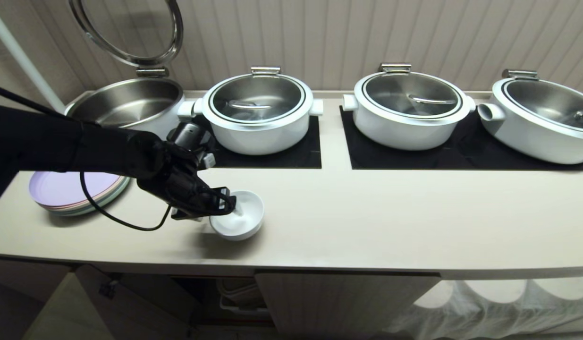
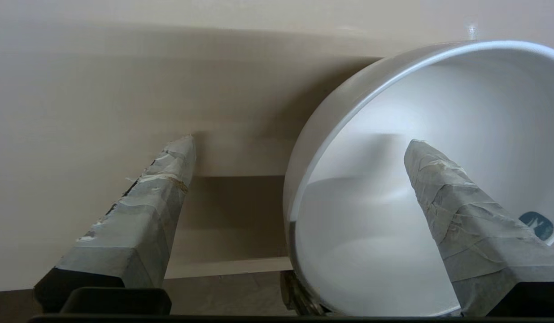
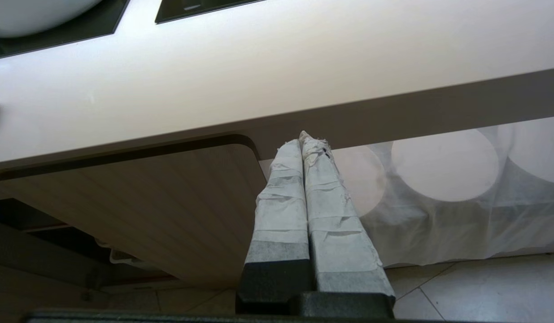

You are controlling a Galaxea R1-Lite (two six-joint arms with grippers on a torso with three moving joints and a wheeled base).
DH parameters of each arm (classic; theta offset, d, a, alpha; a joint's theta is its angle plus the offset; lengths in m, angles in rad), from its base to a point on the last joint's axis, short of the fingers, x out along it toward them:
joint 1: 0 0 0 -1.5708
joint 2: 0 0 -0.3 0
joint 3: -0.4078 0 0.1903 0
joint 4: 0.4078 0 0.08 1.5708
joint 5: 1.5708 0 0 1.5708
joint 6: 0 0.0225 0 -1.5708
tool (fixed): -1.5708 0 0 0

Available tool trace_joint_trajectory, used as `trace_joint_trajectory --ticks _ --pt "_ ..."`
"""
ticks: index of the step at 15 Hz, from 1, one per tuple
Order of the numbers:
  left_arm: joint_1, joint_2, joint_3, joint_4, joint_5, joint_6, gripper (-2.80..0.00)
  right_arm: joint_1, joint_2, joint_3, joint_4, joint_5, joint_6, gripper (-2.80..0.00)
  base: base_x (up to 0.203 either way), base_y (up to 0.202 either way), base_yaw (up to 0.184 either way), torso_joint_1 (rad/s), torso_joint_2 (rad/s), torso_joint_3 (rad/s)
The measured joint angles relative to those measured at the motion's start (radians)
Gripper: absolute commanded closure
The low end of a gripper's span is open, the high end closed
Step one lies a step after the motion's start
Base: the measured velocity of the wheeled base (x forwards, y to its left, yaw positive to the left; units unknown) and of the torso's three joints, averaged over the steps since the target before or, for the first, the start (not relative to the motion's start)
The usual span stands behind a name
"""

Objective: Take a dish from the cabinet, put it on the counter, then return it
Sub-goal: Pick up the bowl from the table

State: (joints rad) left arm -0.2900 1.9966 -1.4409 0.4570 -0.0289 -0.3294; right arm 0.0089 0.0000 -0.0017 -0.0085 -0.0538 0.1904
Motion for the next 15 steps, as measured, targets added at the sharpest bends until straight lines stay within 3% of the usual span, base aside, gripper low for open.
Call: trace_joint_trajectory --ticks 12,13,15 --pt "-0.003 0.030 -0.002 -0.012 0.000 0.000 -2.80 0.000 0.000 0.000 0.000 0.000 0.000 0.00 0.000 0.000 0.000 0.000 0.00 0.000" --pt "-0.003 0.030 -0.001 -0.020 0.000 0.000 0.00 0.000 0.000 0.000 0.000 0.000 0.000 0.00 0.000 0.000 0.000 0.000 0.00 0.000" --pt "-0.004 0.030 0.000 -0.022 0.000 0.000 0.00 0.000 0.000 0.000 0.000 0.000 0.000 0.00 0.000 0.000 0.000 0.000 0.00 0.000"
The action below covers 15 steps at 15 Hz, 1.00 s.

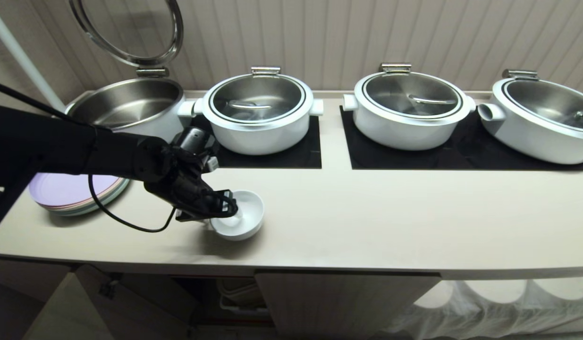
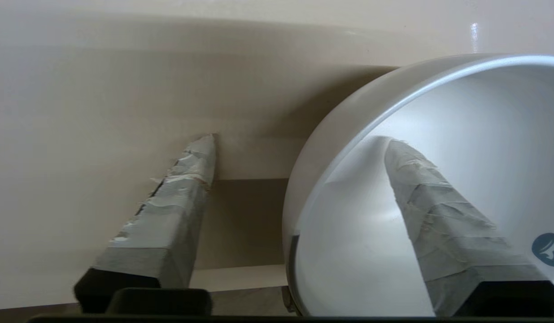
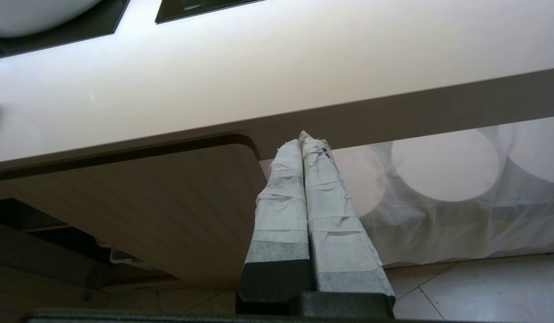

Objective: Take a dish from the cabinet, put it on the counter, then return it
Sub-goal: Pick up the bowl from the table

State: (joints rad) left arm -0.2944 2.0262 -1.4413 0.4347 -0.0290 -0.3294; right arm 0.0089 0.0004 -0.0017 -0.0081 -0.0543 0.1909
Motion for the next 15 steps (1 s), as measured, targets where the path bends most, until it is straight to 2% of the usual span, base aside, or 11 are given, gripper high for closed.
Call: trace_joint_trajectory --ticks 15 --pt "-0.011 -0.037 0.002 0.004 0.001 -0.059 0.00 0.000 0.000 0.000 0.000 0.000 0.000 0.00 0.000 0.000 0.000 0.000 0.00 0.000"
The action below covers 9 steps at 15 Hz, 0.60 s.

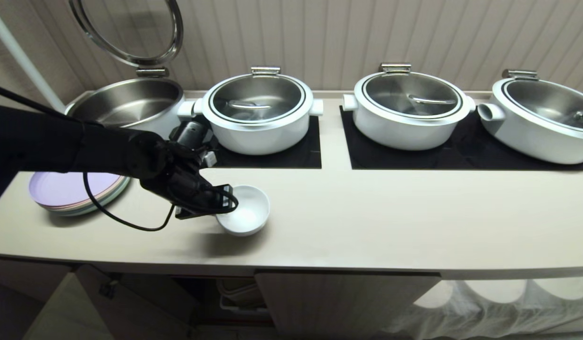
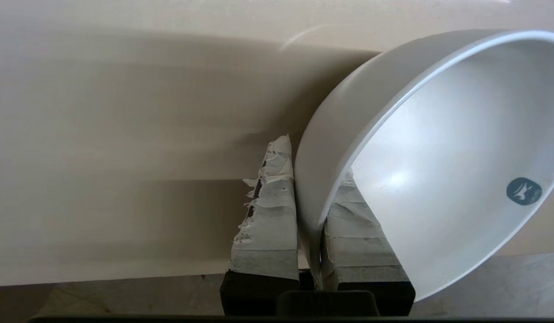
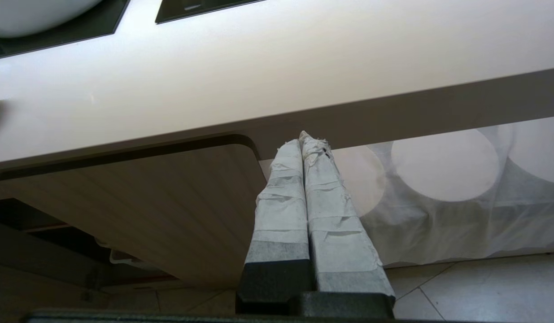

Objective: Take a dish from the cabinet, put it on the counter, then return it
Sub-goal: Pick up the bowl from the table

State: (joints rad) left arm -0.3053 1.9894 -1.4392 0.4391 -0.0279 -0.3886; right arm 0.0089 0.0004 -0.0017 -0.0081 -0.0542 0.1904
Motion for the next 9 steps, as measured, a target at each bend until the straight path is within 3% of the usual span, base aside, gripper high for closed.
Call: trace_joint_trajectory --ticks 9 --pt "0.000 -0.119 0.095 0.001 -0.001 -0.133 0.00 0.000 0.000 0.000 0.000 0.000 0.000 0.00 0.000 0.000 0.000 0.000 0.00 0.000"
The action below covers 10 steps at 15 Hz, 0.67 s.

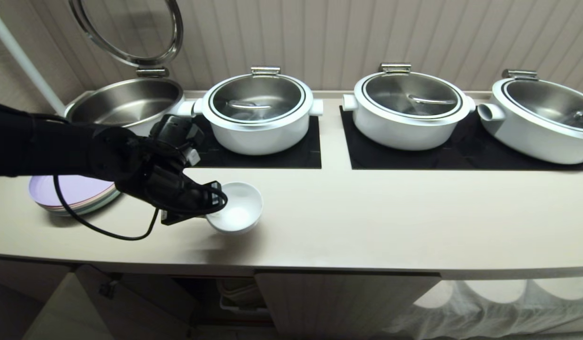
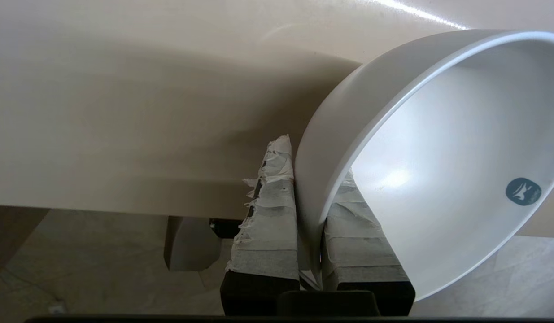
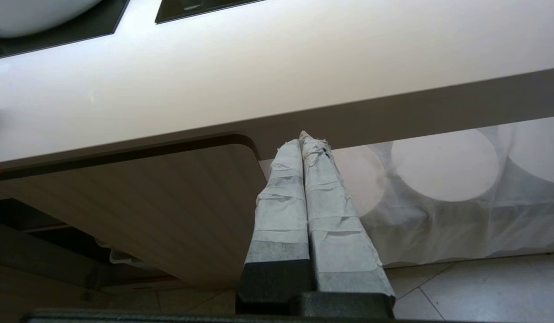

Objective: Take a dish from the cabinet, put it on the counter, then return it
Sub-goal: Pick up the bowl from the table

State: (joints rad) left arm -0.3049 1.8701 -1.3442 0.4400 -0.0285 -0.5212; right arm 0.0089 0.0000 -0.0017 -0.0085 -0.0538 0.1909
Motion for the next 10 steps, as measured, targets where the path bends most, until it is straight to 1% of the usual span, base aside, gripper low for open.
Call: trace_joint_trajectory --ticks 3,7,10 --pt "0.001 -0.069 0.071 -0.003 -0.001 -0.035 0.00 0.000 0.000 0.000 0.000 -0.001 0.000 0.00 0.000 0.000 0.000 0.000 0.00 0.000" --pt "0.001 -0.169 0.147 -0.004 0.000 -0.135 0.00 0.000 0.000 0.000 0.000 0.000 0.000 0.00 0.000 0.000 0.000 0.000 0.00 0.000" --pt "0.000 -0.252 0.203 -0.003 0.002 -0.193 0.00 0.000 0.000 0.000 0.000 0.000 0.000 0.00 0.000 0.000 0.000 0.000 0.00 0.000"
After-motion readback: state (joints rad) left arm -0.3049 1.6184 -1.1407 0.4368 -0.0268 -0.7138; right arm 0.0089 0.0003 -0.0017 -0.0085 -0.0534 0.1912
